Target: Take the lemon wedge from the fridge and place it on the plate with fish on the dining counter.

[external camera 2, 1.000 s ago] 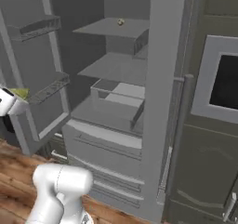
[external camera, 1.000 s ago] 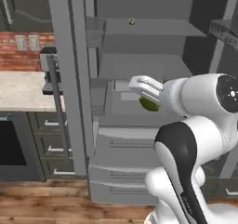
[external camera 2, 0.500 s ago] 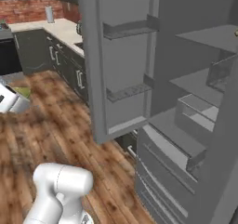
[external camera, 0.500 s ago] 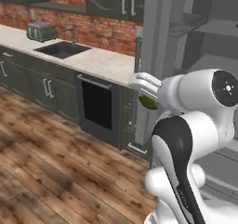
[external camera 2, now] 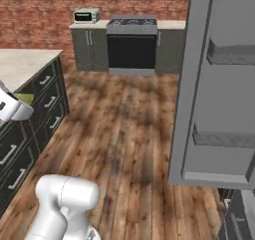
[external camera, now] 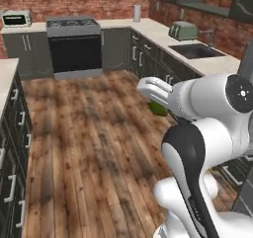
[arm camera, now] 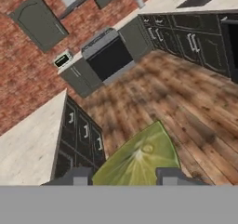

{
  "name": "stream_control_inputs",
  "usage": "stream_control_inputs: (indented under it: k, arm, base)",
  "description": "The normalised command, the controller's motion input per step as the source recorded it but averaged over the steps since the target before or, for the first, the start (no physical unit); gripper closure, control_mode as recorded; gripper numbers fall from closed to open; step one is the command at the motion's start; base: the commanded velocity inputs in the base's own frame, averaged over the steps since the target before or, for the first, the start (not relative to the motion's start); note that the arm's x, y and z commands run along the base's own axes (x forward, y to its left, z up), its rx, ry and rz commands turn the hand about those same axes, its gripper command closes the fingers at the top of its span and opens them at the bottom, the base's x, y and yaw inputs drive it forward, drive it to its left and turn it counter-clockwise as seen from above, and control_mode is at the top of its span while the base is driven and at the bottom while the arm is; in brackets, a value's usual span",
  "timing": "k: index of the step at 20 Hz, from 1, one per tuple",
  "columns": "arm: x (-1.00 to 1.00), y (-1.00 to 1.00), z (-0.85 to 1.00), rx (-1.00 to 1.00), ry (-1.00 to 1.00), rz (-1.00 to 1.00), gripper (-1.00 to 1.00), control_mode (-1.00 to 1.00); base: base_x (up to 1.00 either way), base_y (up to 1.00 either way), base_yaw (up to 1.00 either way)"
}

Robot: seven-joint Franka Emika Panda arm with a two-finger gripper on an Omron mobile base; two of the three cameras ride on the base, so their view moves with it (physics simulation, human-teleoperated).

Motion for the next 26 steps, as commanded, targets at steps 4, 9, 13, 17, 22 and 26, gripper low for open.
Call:
stream_control_inputs:
  k: [4, 9, 13, 17, 22, 26]
  arm:
    - [0.00, 0.00, 0.00, 0.00, 0.00, 0.00, 1.00, 1.00]
    - [0.00, 0.00, 0.00, 0.00, 0.00, 0.00, 1.00, 1.00]
    - [0.00, 0.00, 0.00, 0.00, 0.00, 0.00, 1.00, 1.00]
    - [0.00, 0.00, 0.00, 0.00, 0.00, 0.00, 1.00, 1.00]
    - [0.00, 0.00, 0.00, 0.00, 0.00, 0.00, 1.00, 1.00]
    - [0.00, 0.00, 0.00, 0.00, 0.00, 0.00, 1.00, 1.00]
  base:
    - [0.03, 0.00, 0.97]
    - [0.00, 0.03, 1.00]
    - [0.00, 0.04, 1.00]
    - [0.00, 0.04, 1.00]
    - [0.00, 0.24, 0.95]
    - [0.00, 0.97, 0.61]
